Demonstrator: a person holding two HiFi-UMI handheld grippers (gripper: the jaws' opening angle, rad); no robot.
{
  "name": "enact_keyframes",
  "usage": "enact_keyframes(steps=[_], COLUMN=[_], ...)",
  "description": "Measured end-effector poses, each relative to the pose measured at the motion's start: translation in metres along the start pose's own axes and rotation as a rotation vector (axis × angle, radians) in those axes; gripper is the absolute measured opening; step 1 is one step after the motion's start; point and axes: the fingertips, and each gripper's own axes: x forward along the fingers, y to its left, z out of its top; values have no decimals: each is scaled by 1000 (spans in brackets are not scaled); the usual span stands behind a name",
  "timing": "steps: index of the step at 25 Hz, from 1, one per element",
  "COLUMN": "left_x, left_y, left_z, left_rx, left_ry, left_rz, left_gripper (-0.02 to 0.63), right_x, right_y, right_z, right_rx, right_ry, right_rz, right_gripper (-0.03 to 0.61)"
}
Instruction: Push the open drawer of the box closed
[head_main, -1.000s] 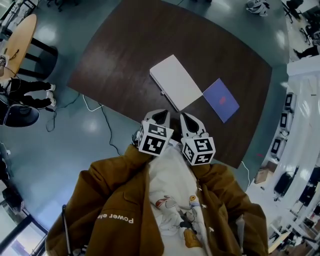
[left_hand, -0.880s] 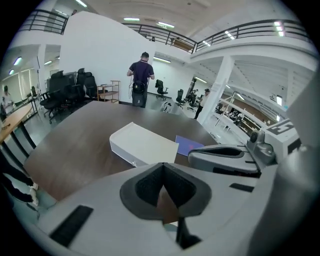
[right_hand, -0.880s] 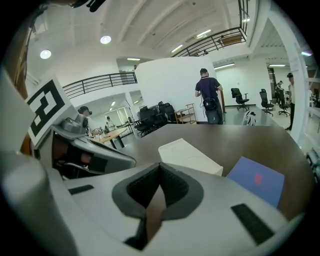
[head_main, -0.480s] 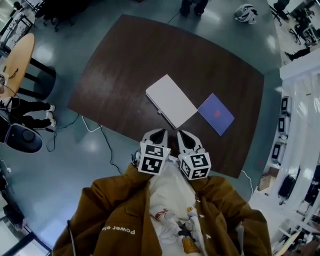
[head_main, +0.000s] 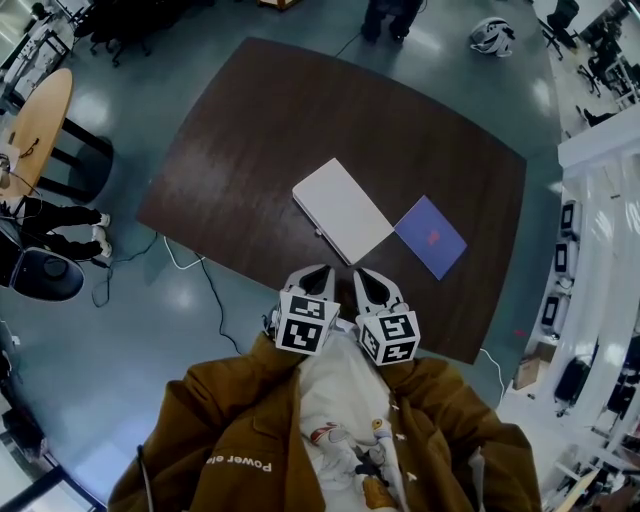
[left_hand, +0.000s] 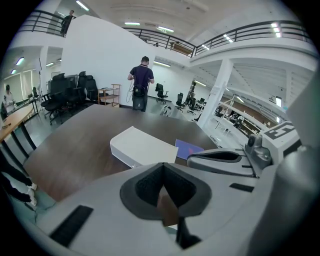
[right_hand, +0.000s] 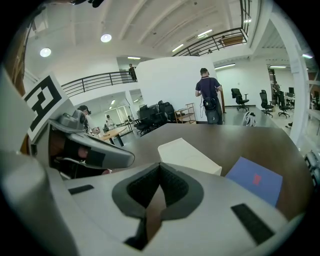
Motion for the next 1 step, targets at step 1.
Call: enact_keyframes(steps=[1], left_x=[-1], left_y=[-1], left_z=[0], left_rx=[1], left_ry=[-1], left_rz=[0], left_gripper=[6], right_x=[-1], right_y=[1], right_z=[-1], right_rx=[-2], right_ry=[4], right_rz=[1], right_gripper=[6])
